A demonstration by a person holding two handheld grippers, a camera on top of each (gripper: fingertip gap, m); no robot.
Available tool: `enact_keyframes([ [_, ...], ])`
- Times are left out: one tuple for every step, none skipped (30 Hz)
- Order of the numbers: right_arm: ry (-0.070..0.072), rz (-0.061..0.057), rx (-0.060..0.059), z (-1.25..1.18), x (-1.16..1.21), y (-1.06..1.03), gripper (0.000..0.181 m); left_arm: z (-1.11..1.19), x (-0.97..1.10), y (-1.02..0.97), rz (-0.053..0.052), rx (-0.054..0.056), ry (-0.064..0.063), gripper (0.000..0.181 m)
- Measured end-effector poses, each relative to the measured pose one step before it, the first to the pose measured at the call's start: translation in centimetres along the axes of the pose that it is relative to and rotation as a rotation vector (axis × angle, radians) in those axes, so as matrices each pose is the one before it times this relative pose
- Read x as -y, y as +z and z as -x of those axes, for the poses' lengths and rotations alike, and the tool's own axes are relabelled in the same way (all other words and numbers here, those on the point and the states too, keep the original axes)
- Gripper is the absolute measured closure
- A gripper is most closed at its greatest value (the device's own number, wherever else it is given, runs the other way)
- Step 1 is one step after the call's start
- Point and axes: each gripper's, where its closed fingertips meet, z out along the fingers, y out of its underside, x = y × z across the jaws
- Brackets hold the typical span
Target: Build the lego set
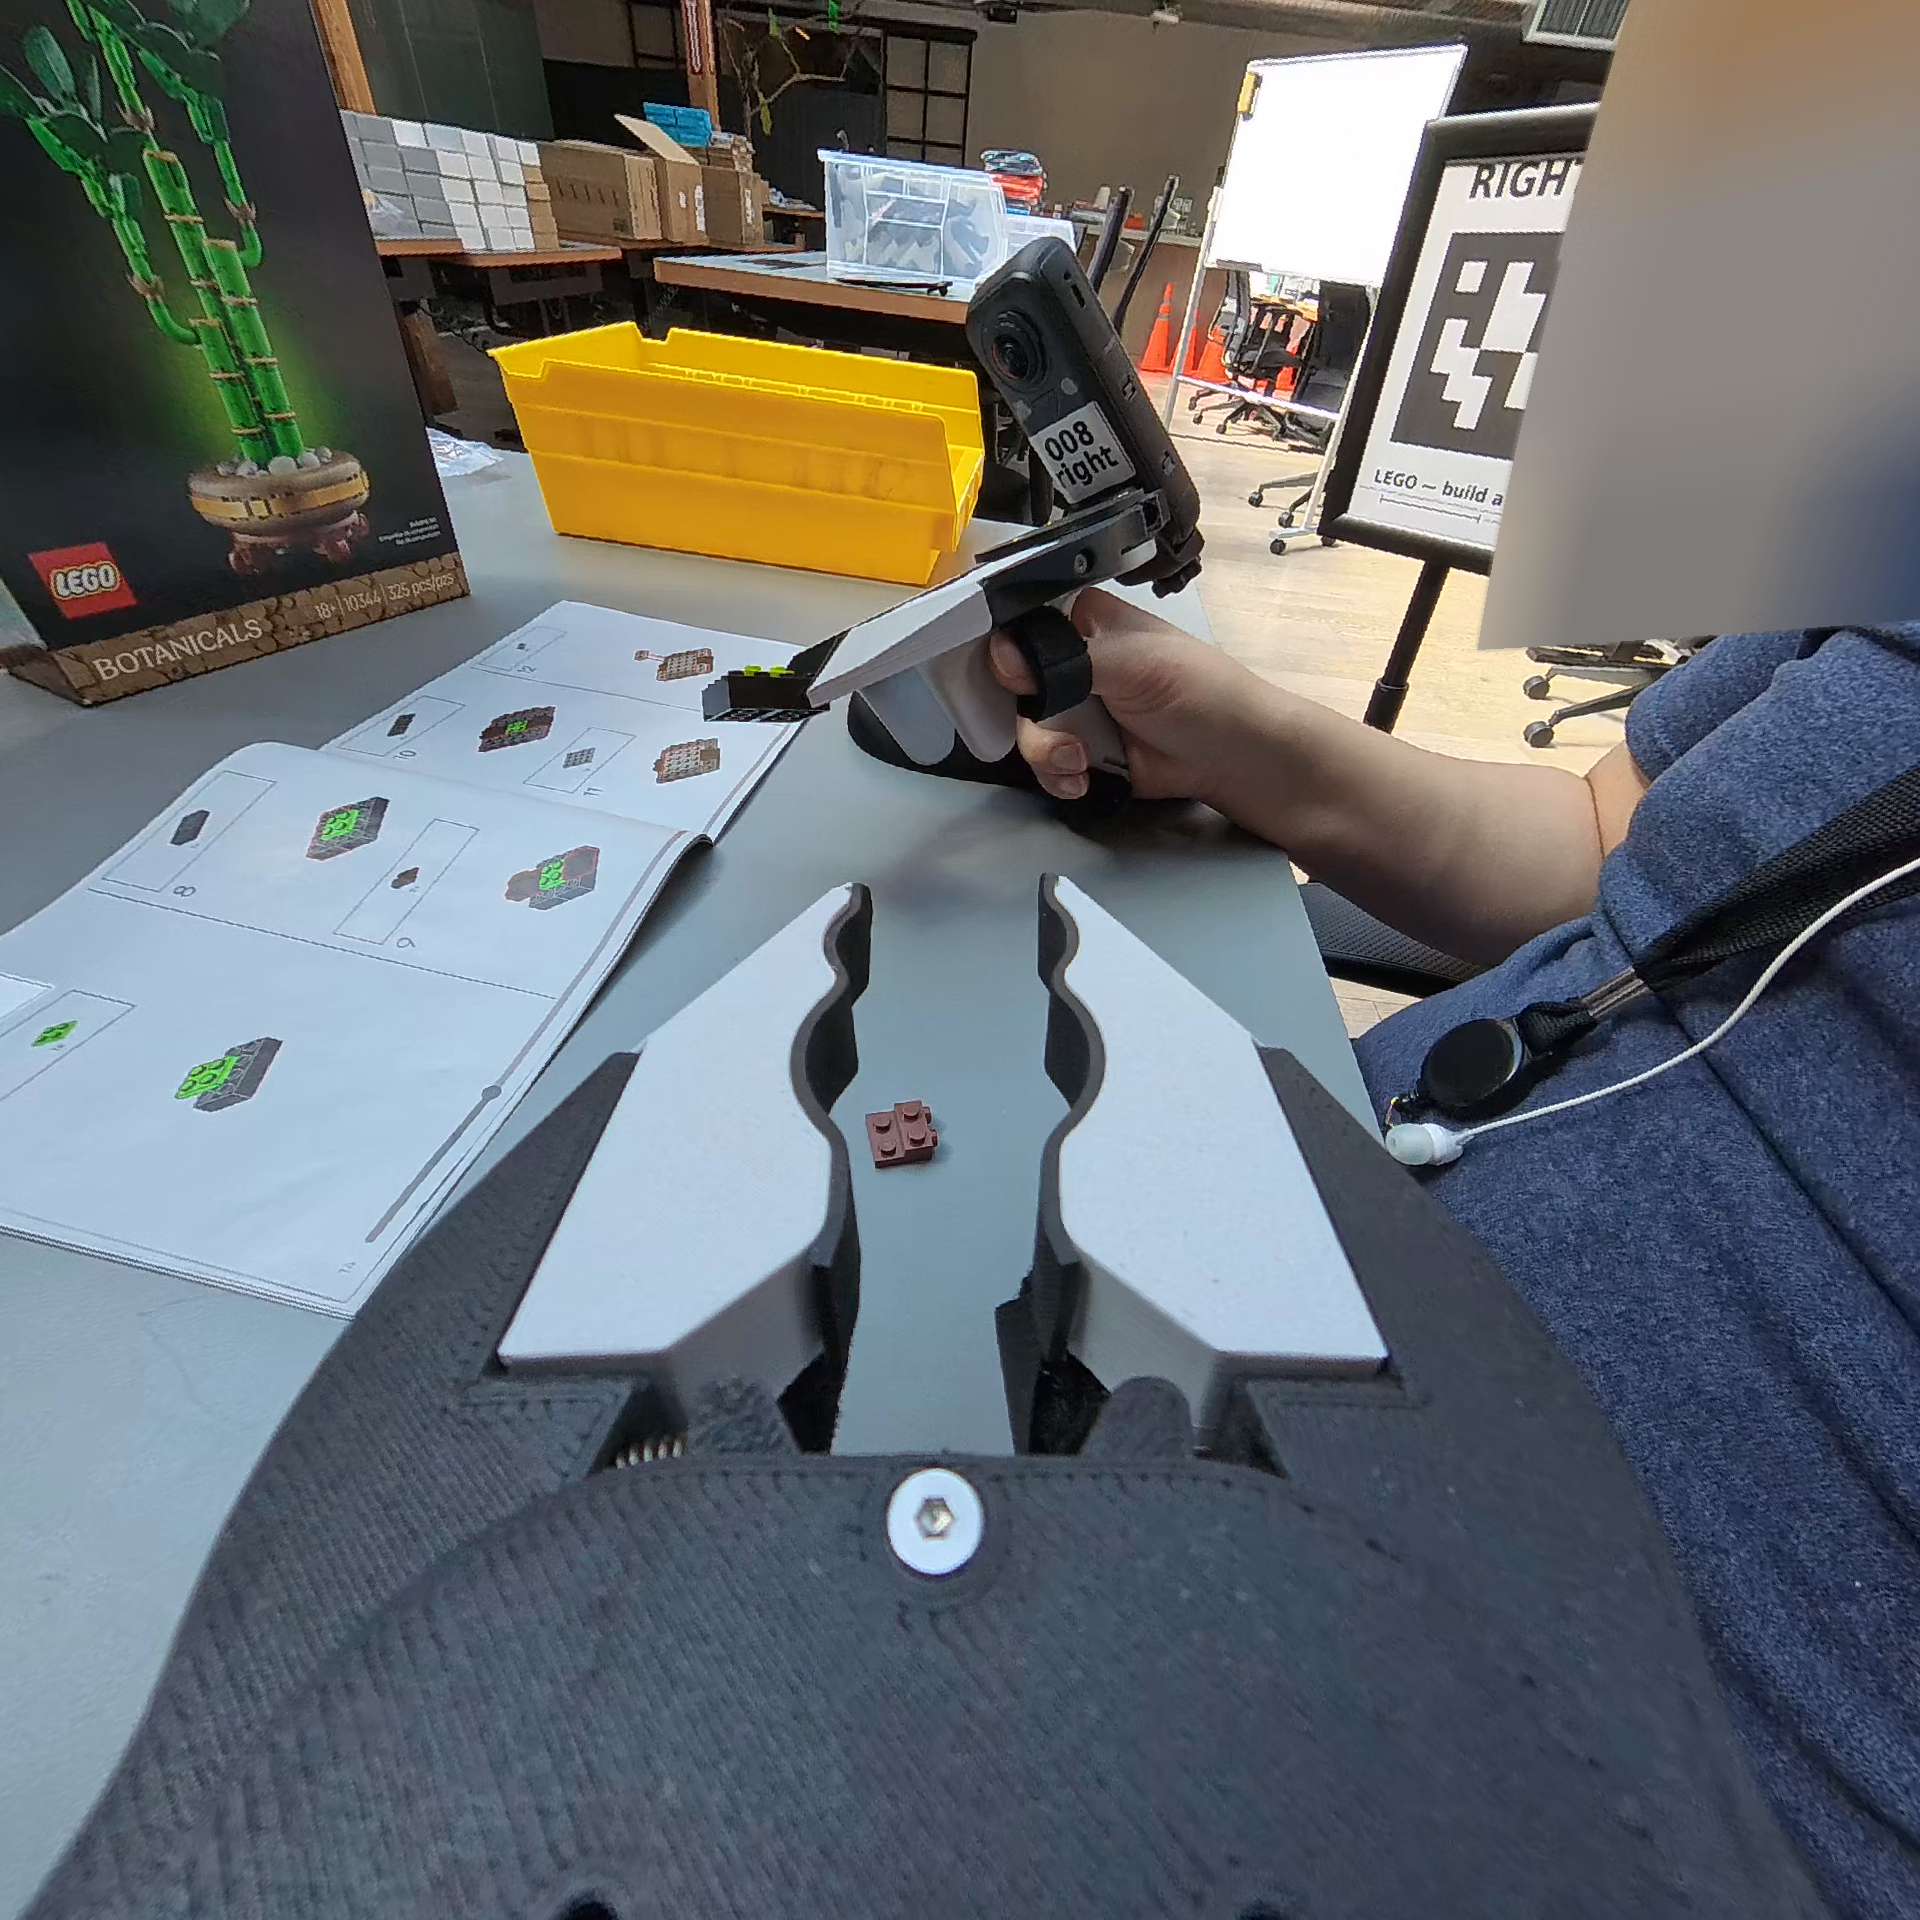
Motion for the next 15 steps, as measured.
enact_keyframes([
  [-0.0025, 0.0, -0.0009, 0.012, 0.003, 0.012, 0.149, -0.011, 0.044, 0.003, -0.001, -0.001, 0.0008, 0.151],
  [-0.0026, 0.0006, -0.001, 0.014, -0.009, -0.002, 0.149, -0.039, 0.1, 0.012, -0.0023, -0.0017, 0.0015, 0.151],
  [-0.001, 0.0008, -0.0005, 0.004, -0.007, 0.009, 0.149, -0.057, 0.127, 0.014, -0.0036, -0.0024, 0.0023, 0.151],
  [0.0002, 0.0011, -0.0004, -0.002, -0.013, 0.014, 0.149, -0.048, 0.092, 0.018, -0.0024, -0.0024, 0.0028, 0.151],
  [0.0003, 0.0007, -0.0008, -0.001, 0.002, 0.015, 0.149, -0.027, 0.064, 0.004, -0.0004, -0.0007, 0.0023, 0.151],
  [0.0002, 0.0008, 0.0007, 0.025, 0.022, 0.02, 0.149, -0.026, 0.053, -0.015, -0.0005, -0.0006, 0.0018, 0.151],
  [0.0019, 0.0033, 0.0038, 0.06, -0.009, 0.028, 0.149, -0.075, 0.074, -0.03, -0.0017, -0.0023, 0.0022, 0.151],
  [0.0043, 0.0037, 0.0051, 0.06, -0.021, 0.016, 0.149, -0.07, 0.082, -0.037, -0.0017, -0.0014, 0.0032, 0.151],
  [0.0063, 0.0033, 0.0029, 0.003, 0.015, 0.006, 0.149, -0.058, 0.062, -0.049, -0.0004, 0.0005, 0.0041, 0.151],
  [0.0075, 0.0009, 0.0055, 0.028, 0.055, -0.007, 0.149, -0.048, 0.067, -0.049, 0.0, 0.0014, 0.0051, 0.151],
  [0.01, -0.0019, 0.012, 0.119, 0.105, -0.043, 0.149, -0.066, 0.063, -0.051, 0.0009, 0.0021, 0.004, 0.151],
  [0.0132, -0.0014, 0.0104, 0.054, 0.116, -0.042, 0.149, -0.154, 0.094, -0.036, 0.0017, -0.0005, 0.0033, 0.15],
  [0.0184, 0.002, 0.0081, -0.045, 0.075, -0.002, 0.149, -0.265, 0.198, -0.012, -0.0018, -0.0042, 0.0069, 0.149],
  [0.0193, 0.0088, 0.0202, 0.135, 0.032, 0.052, 0.149, -0.263, 0.264, -0.006, -0.0029, -0.0027, 0.0103, 0.149],
  [0.0175, 0.0137, 0.0372, 0.479, 0.058, 0.097, 0.149, -0.112, 0.215, 0.031, 0.0031, 0.0041, 0.0124, 0.148],
])
